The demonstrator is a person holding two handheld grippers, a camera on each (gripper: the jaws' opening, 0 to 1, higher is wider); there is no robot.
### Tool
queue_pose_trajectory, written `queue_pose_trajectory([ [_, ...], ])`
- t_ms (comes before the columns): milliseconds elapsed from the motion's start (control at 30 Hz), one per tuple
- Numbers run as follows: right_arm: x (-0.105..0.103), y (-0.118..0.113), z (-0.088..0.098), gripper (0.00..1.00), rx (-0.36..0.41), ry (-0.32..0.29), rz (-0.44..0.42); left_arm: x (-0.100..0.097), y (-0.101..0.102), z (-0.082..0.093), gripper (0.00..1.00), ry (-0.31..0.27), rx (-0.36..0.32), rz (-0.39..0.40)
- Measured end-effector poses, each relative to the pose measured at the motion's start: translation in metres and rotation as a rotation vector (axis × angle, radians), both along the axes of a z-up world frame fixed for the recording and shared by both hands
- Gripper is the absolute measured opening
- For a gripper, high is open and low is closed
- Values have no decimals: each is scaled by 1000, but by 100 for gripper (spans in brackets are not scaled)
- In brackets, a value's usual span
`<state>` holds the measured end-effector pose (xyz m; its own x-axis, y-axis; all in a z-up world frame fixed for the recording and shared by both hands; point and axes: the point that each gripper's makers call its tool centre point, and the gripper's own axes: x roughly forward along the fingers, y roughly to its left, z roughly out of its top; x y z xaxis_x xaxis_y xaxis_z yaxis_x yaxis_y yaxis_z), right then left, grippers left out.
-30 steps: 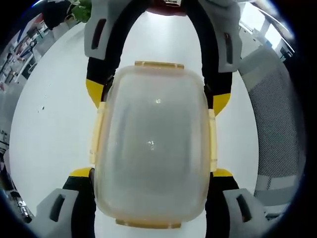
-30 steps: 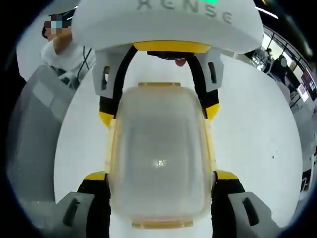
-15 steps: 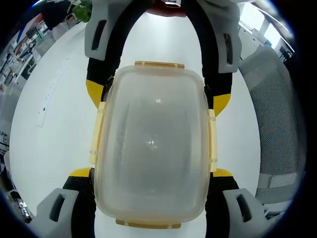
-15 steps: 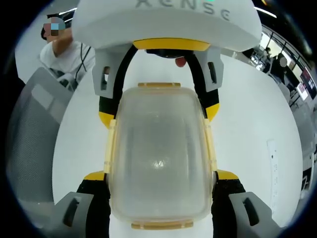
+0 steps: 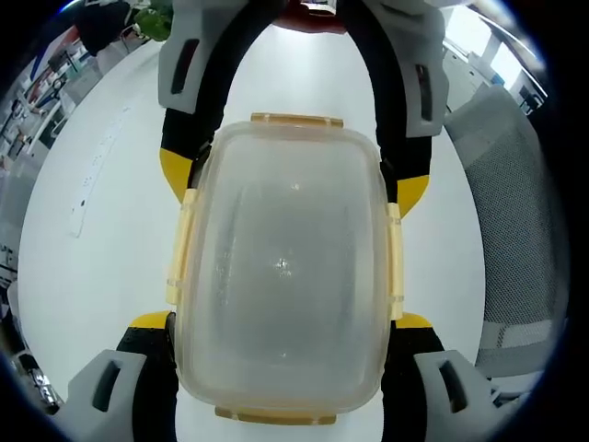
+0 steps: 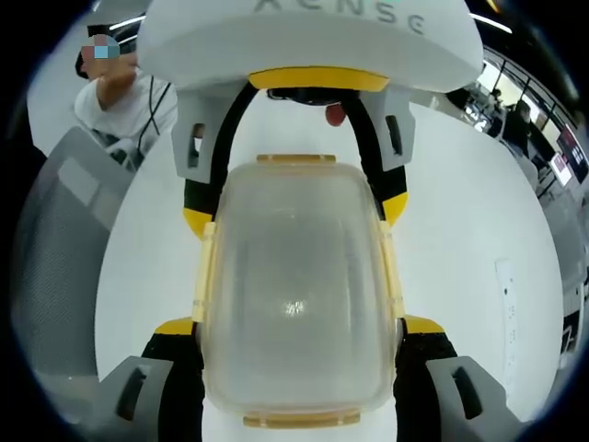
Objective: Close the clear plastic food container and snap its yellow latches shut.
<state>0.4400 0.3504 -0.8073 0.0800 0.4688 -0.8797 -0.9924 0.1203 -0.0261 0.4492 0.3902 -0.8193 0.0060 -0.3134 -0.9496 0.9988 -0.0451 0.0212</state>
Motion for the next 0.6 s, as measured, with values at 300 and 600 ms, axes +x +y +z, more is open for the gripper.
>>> queue_pose_trajectory([
  [300, 0, 0, 1, 87, 21, -10, 6, -1, 0, -2, 95, -4, 19, 9],
  [600, 0, -2, 4, 87, 19, -4, 6, 1, -2, -2, 96, -17, 28, 25],
])
